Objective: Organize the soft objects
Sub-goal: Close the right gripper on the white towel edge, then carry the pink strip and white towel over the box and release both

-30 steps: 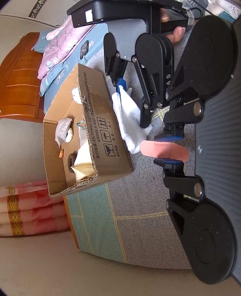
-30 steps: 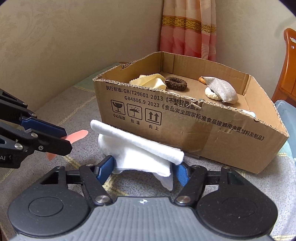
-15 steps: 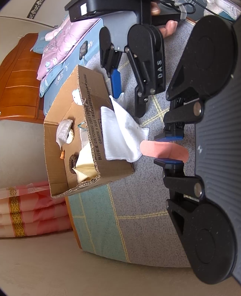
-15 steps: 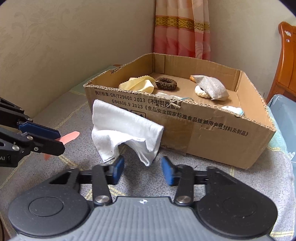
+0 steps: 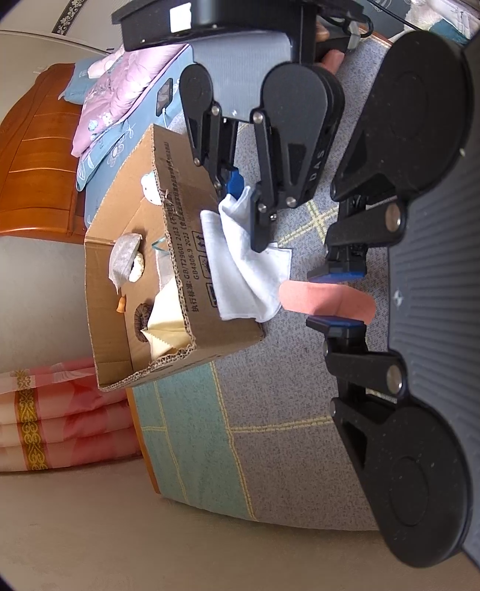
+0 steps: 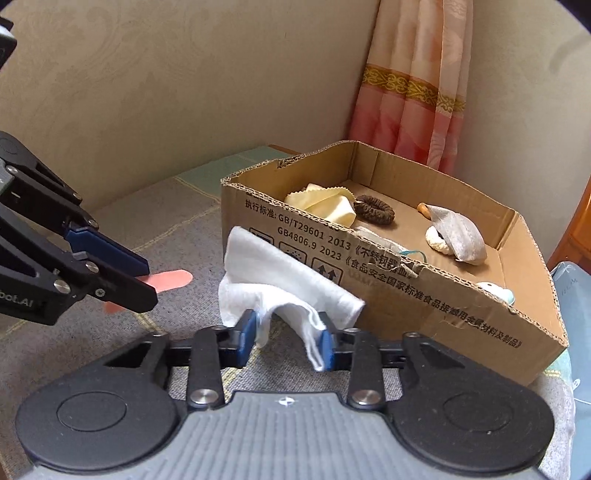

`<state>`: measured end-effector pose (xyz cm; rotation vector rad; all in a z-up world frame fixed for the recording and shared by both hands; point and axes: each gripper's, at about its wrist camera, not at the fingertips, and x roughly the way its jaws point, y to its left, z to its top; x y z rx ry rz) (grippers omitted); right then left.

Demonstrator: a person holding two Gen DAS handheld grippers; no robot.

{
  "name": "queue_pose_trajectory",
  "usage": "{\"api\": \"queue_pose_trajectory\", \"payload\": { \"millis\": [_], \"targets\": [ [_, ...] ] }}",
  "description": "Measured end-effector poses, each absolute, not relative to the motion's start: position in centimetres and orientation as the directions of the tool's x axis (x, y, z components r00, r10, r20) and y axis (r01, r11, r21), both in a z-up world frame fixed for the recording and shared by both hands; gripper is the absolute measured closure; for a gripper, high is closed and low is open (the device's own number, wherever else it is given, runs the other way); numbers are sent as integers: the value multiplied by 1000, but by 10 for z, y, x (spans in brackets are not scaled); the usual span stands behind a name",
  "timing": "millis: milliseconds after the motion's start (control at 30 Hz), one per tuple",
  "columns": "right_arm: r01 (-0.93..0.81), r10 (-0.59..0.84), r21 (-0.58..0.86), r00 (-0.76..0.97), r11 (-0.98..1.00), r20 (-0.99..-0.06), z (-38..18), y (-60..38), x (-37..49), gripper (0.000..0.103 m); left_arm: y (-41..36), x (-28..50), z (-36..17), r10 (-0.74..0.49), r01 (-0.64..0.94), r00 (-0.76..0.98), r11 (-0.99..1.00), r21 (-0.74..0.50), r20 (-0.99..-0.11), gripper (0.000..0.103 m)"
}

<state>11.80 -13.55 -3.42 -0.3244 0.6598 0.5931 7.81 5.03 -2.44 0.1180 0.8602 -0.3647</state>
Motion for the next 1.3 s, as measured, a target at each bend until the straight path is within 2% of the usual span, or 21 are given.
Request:
{"api": "queue_pose_trajectory", "payload": {
  "millis": [33,133,667,1067,1300],
  "targets": [
    [-601,390,-119,643,790,-659,-36,-132,119,78,50,78,-24,-266,361,594,931,-44,-759,86],
    [-595,378,-132,650,793,-660,-36,-133,116,98,50,77,-23,-265,363,595,931,-41,-759,86],
    [-603,395,-155,674,782,-624,-2,-156,86,99,41,65,-2,-245,364,622,931,-2,-744,86],
    [-578,431,-170,745,798,-509,63,-188,63,99,30,76,37,-236,379,675,924,54,-699,86],
    [-517,406,-172,803,838,-437,91,-202,90,99,19,115,60,-225,393,715,913,114,-662,86]
  ]
}}
